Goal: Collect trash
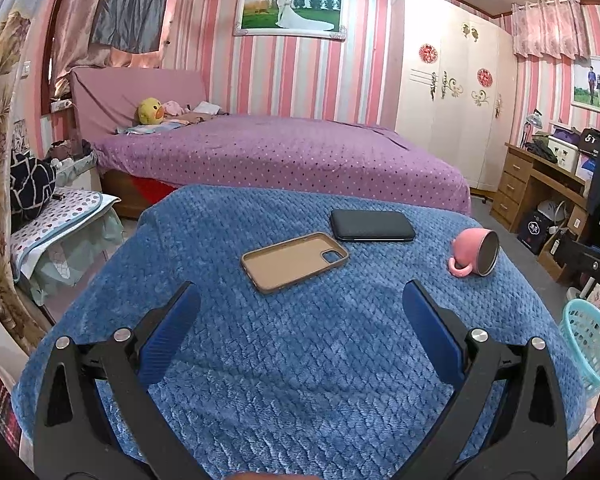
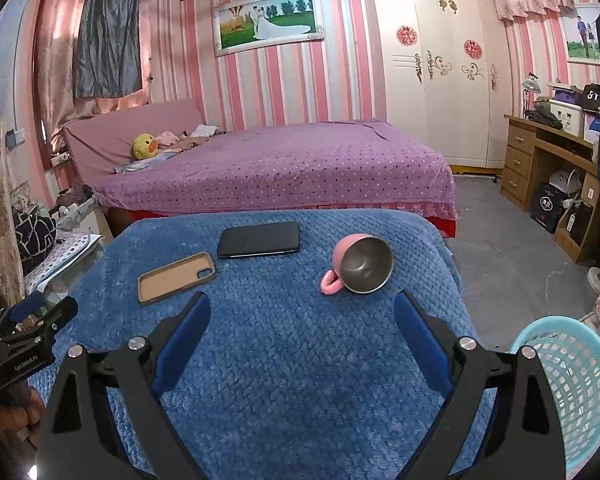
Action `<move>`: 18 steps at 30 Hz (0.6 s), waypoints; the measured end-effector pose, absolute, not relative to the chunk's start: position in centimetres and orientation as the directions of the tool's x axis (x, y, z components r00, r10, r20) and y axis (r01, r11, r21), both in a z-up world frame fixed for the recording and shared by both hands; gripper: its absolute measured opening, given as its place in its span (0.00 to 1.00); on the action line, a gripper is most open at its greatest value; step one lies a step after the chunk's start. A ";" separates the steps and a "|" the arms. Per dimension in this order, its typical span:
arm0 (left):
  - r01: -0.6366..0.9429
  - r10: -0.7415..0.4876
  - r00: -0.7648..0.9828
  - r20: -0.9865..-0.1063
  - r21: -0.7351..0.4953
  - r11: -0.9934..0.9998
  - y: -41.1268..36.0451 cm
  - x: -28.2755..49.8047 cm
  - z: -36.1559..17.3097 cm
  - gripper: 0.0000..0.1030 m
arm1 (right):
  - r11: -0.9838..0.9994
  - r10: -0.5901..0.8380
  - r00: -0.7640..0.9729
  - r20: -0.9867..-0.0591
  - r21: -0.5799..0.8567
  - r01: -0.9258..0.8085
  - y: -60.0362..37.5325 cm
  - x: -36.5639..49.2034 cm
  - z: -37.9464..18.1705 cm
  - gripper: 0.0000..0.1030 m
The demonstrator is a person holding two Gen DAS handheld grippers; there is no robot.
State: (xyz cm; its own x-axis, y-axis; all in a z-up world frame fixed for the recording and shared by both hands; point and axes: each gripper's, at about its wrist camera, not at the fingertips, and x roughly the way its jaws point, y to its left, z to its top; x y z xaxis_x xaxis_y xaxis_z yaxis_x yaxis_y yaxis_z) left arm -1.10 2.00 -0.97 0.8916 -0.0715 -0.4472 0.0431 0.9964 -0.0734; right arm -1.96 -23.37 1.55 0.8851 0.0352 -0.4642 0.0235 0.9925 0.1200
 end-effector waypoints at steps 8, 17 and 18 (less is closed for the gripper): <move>0.046 -0.073 0.889 -0.452 -0.070 0.996 1.5 -0.8 -1.0 0.95 | 0.991 0.040 0.880 -0.473 0.130 0.025 -23.9 -1.9 1.4 0.89; 0.046 -0.075 0.888 -0.454 -0.073 0.996 1.4 -0.6 -1.0 0.95 | 0.993 0.044 0.879 -0.475 0.115 0.013 -23.3 -1.7 1.4 0.89; 0.047 -0.075 0.888 -0.454 -0.073 0.996 1.4 -0.6 -1.0 0.95 | 0.994 0.044 0.878 -0.476 0.112 0.011 -23.2 -1.7 1.3 0.89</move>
